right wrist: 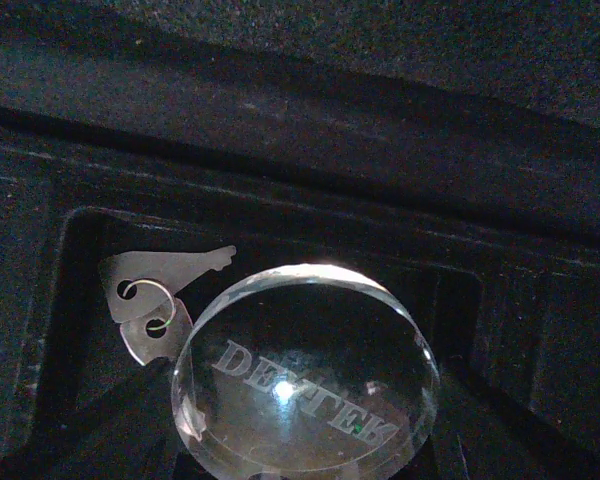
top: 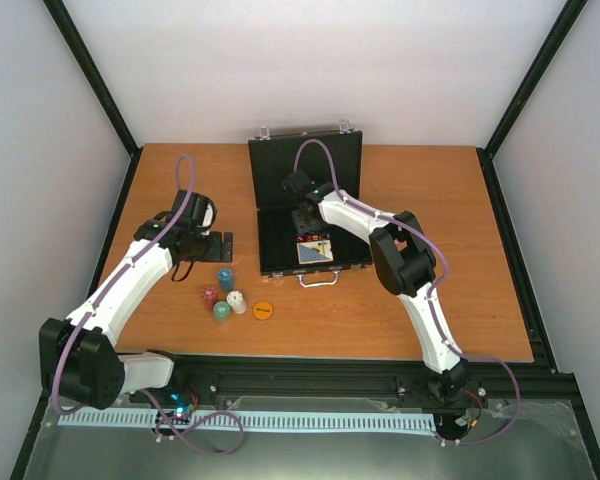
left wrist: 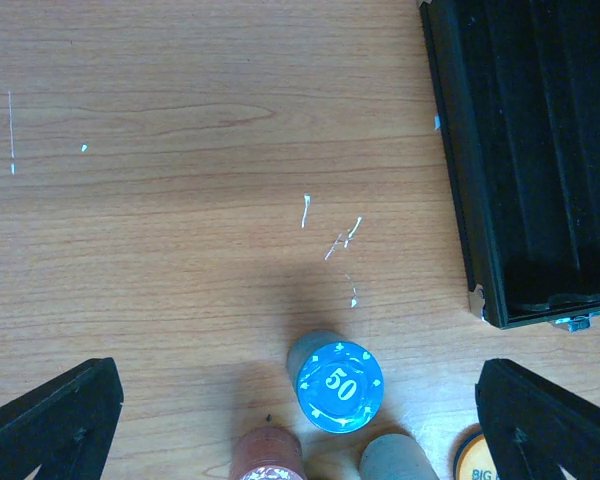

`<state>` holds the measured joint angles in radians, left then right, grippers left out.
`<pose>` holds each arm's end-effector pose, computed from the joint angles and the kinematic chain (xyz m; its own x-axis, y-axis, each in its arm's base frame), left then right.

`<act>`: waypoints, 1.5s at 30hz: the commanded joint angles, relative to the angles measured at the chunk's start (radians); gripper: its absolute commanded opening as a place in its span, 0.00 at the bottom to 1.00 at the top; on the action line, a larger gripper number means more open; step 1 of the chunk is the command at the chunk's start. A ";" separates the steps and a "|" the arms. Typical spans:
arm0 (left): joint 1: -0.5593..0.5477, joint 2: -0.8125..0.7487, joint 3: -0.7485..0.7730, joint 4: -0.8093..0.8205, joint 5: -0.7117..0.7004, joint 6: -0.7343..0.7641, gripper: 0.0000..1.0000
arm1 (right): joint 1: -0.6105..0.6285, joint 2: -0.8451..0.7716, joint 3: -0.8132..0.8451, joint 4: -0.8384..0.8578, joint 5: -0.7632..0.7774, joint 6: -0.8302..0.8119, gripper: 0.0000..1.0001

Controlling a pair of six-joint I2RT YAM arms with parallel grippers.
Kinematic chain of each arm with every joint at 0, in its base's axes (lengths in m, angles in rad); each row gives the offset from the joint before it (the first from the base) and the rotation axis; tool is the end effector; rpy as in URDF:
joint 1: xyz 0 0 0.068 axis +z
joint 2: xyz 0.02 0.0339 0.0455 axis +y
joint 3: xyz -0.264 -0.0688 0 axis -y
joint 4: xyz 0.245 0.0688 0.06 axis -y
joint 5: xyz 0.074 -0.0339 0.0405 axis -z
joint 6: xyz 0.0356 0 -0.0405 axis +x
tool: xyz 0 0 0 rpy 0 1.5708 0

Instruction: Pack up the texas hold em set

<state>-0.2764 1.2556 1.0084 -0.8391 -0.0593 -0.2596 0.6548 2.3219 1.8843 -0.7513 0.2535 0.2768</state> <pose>0.2328 -0.0638 0.2658 -0.8859 -0.0151 -0.4636 0.0191 0.9974 -0.0689 0.3924 0.2901 0.1563 -0.8489 -0.3182 -0.4221 -0.2946 0.9478 -0.1220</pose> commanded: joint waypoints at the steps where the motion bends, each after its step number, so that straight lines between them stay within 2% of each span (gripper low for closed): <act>1: -0.003 0.003 0.016 -0.008 -0.007 -0.018 1.00 | -0.009 0.006 0.020 -0.014 -0.009 -0.015 0.70; 3: -0.003 0.001 0.015 -0.008 -0.007 -0.019 1.00 | -0.009 -0.003 0.024 -0.015 -0.019 -0.022 0.77; 7: -0.003 -0.005 0.010 -0.008 -0.009 -0.023 1.00 | -0.010 -0.029 0.031 -0.015 -0.047 -0.043 0.96; 9: -0.003 -0.008 0.010 -0.006 -0.008 -0.024 1.00 | -0.011 -0.045 0.040 -0.025 -0.067 -0.054 0.99; 18: -0.003 -0.010 0.019 -0.002 -0.004 -0.025 1.00 | -0.009 -0.138 0.101 -0.088 -0.149 -0.060 1.00; 24: -0.003 -0.020 0.051 -0.023 -0.003 -0.035 1.00 | 0.013 -0.229 0.013 -0.120 -0.218 -0.047 1.00; 31: -0.003 -0.055 0.146 -0.092 -0.010 -0.038 1.00 | 0.153 -0.379 -0.138 -0.172 -0.238 -0.058 1.00; 37: -0.003 -0.081 0.209 -0.142 0.010 -0.037 1.00 | 0.310 -0.451 -0.249 -0.214 -0.234 0.009 1.00; 41: -0.003 -0.117 0.213 -0.152 0.021 -0.034 1.00 | 0.390 -0.465 -0.311 -0.207 -0.260 0.071 1.00; 45: -0.003 -0.149 0.211 -0.157 0.036 -0.029 1.00 | 0.464 -0.419 -0.297 -0.219 -0.283 0.092 1.00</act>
<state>-0.2764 1.1454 1.1851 -0.9630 -0.0467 -0.2852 1.0649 1.8877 1.5734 -0.9516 -0.0055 0.3199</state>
